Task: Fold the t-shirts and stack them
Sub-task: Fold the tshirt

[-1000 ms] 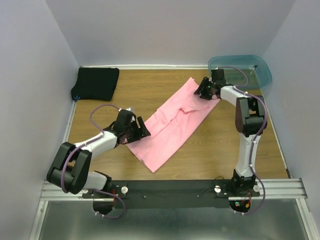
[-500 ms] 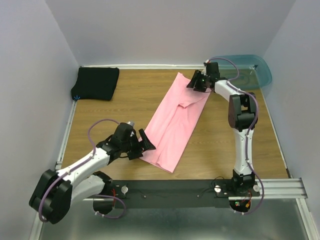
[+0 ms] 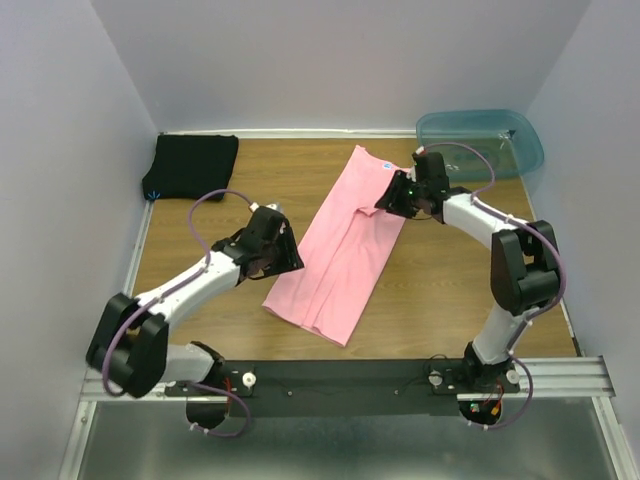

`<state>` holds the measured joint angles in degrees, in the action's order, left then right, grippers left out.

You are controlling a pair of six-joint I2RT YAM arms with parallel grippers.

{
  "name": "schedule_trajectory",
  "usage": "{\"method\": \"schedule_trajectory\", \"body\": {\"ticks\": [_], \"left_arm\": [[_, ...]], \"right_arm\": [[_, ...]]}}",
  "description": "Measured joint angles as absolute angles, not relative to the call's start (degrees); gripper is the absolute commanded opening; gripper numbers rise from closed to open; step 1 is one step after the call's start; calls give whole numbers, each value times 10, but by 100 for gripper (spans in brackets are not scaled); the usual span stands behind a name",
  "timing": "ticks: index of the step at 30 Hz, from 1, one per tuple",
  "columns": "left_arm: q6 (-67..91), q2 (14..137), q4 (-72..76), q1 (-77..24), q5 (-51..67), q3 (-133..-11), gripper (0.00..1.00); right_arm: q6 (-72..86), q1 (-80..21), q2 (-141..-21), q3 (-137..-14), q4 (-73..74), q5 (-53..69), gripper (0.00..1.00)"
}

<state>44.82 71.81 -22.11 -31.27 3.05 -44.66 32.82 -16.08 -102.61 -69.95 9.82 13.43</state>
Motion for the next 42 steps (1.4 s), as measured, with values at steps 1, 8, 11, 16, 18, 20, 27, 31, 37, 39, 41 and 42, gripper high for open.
{"method": "schedule_trajectory", "body": {"ticks": [1,8,11,16,18,20,27,31,37,39,41,42], "left_arm": [[434,741,-219,-312,27,-447,56],[385,838,-192,-312,30,-439,52],[384,852,-180,-312,33,-431,52],[401,848,-135,-311,55,-411,52],[412,846,-112,-311,67,-400,49],[430,844,-90,-311,81,-389,49],[528,835,-38,-352,102,-358,66],[575,810,-60,-365,93,-356,82],[607,694,-182,-370,10,-376,83],[606,664,-219,-372,-17,-394,83],[598,635,-253,-376,-35,-410,83],[593,627,-265,-377,-40,-412,83]], "right_arm": [[340,-161,-1023,-684,93,130,48],[390,-160,-1069,-661,67,95,46],[400,-160,-1101,-680,55,87,46],[410,-160,-1154,-725,38,76,46],[408,-160,-1174,-750,34,73,46],[396,-160,-1193,-774,27,73,46],[331,-161,-1262,-875,26,80,49],[304,-161,-1264,-886,38,90,58],[278,-161,-1172,-841,105,97,74],[274,-161,-1101,-799,128,95,75],[274,-165,-1026,-753,152,86,75],[275,-169,-990,-728,166,79,75]]}}
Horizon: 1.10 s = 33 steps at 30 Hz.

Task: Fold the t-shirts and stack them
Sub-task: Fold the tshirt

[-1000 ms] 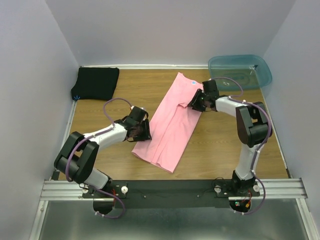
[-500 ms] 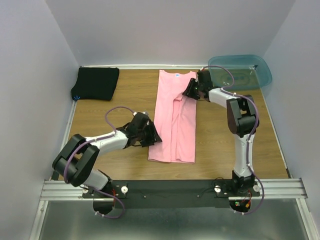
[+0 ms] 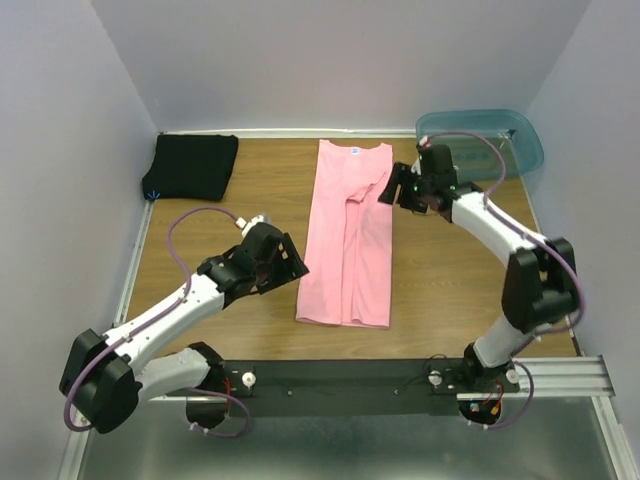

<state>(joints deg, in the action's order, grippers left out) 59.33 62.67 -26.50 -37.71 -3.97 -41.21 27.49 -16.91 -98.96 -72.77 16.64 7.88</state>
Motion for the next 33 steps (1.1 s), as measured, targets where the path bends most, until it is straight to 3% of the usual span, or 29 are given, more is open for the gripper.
{"method": "schedule_trajectory", "body": {"ticks": [8,14,21,33], "left_arm": [[542,610,-349,-399,-34,-373,82],[529,614,-357,-409,-19,-366,82],[522,632,-333,-414,-4,-363,81],[498,670,-314,-418,-2,-361,79]], "right_arm": [[352,-306,-781,-475,281,26,67],[461,-388,-684,-369,356,7,61],[527,-445,-714,-368,360,-11,57],[568,-474,-774,-382,354,-43,35]]}}
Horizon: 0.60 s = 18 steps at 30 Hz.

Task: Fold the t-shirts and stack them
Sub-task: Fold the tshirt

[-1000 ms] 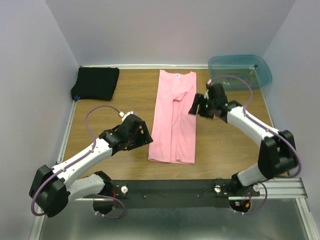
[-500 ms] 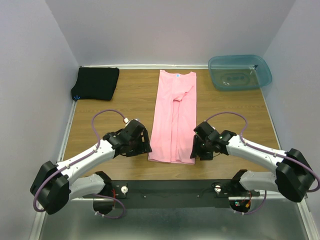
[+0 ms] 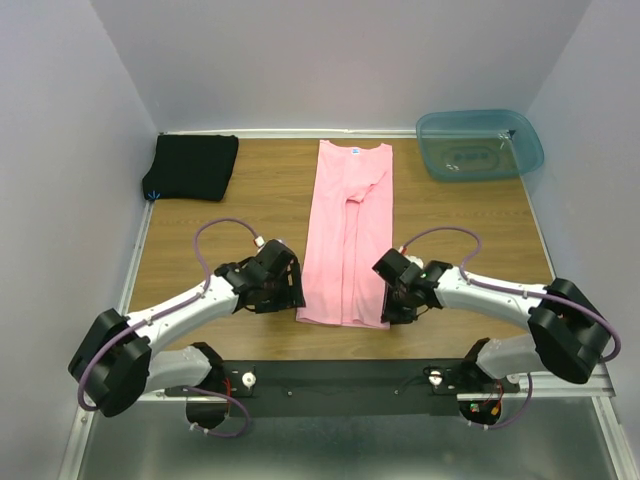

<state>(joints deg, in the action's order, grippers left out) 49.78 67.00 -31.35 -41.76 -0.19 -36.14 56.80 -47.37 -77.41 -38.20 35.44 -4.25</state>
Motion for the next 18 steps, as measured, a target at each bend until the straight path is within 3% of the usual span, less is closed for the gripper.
{"method": "schedule_trajectory", "body": {"ticks": [3,4,6,18], "left_arm": [[493,675,-313,-418,-2,-361,79],[492,678,-313,-418,-3,-361,78],[489,685,-313,-418,-3,-361,77],[471,712,-303,-420,-3,-361,70]], "right_arm": [[575,-486,-780,-384,350,-45,21],[577,-489,-781,-384,346,-45,11],[584,-494,-785,-384,340,-45,1],[585,-499,-801,-397,336,-44,1]]}}
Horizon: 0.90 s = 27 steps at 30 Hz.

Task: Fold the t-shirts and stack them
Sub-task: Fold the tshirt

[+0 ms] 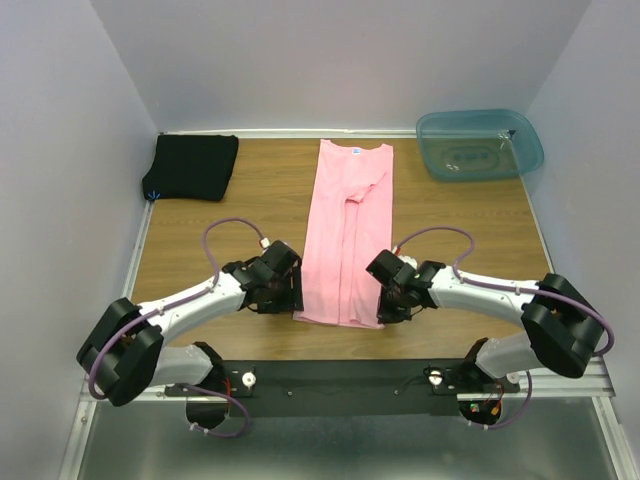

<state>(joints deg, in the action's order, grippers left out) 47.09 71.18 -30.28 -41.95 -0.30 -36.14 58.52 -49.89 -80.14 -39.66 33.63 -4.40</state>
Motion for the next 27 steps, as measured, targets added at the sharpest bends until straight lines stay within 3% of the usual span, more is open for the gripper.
{"method": "schedule_trajectory", "body": {"ticks": [9,20,24,27], "left_arm": [[463,725,-309,-429,-7,-361,59],[464,776,-308,-473,-22,-388,56],[469,792,-307,-488,-28,-398,44],[477,802,-305,-500,-35,-404,43]], "right_arm": [[588,-499,-800,-396,336,-44,1],[590,-499,-799,-396,337,-44,1],[591,-499,-799,-396,337,-44,0],[591,-499,-799,-395,337,-44,1]]}}
